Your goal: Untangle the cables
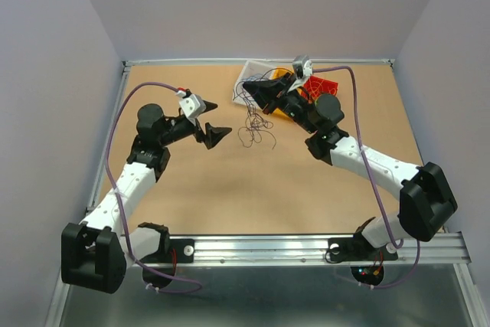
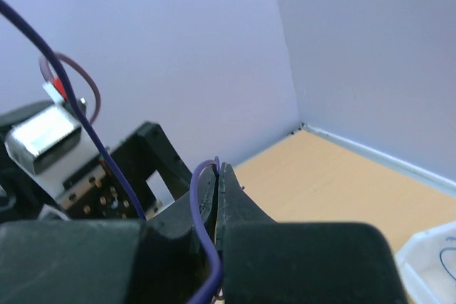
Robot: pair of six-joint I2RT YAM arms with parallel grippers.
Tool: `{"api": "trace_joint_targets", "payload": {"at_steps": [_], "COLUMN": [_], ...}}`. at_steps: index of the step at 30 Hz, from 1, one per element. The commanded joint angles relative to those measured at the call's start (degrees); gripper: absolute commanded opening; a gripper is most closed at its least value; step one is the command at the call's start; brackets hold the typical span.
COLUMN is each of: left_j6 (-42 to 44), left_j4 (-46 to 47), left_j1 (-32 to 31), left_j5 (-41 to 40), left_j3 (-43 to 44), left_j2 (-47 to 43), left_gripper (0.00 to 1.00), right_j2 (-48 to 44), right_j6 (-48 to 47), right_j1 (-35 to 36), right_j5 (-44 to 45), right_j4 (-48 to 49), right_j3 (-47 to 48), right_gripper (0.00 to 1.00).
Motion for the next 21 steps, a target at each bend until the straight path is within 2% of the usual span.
{"api": "trace_joint_targets", "payload": {"at_steps": [1, 8, 12, 16, 19, 21], "left_j6": [-1.9, -6.5, -8.8, -9.2, -8.6, -7.5], "left_j4": [10.1, 20.6, 21.8, 23.0, 21.0, 19.8], "left_j1": [-3.6, -10.3, -12.0, -12.4, -13.4, -13.5], "left_j5": [-2.2, -12.7, -18.1, -17.3, -18.3, -19.4], "left_j3": [-0.9, -1.3, 2.7, 6.2, 7.3, 6.9], "left_j2": [1.8, 4.6, 9.6, 15.1, 18.7, 19.2], "left_gripper": [0.99, 0.89, 0.76, 0.60, 0.54, 0.54], "right_j2": [-1.2, -0.4, 0.9, 1.4, 0.7, -0.1], "right_j6": [1.6, 3.7, 6.0, 7.5, 6.8, 5.6], "right_j1": [0.2, 0.2, 0.2, 0.4, 0.4, 0.3], "right_j5": [1.5, 1.8, 0.7, -0.2, 1.9, 3.8], "right_j4": [-1.6, -2.5, -2.7, -2.7, -3.7, -5.8], "right_j3": [6.7, 11.0, 13.6, 15.9, 17.8, 19.0], "right_gripper": [0.01, 0.00, 0.00, 0.01, 0.01, 0.00]}}
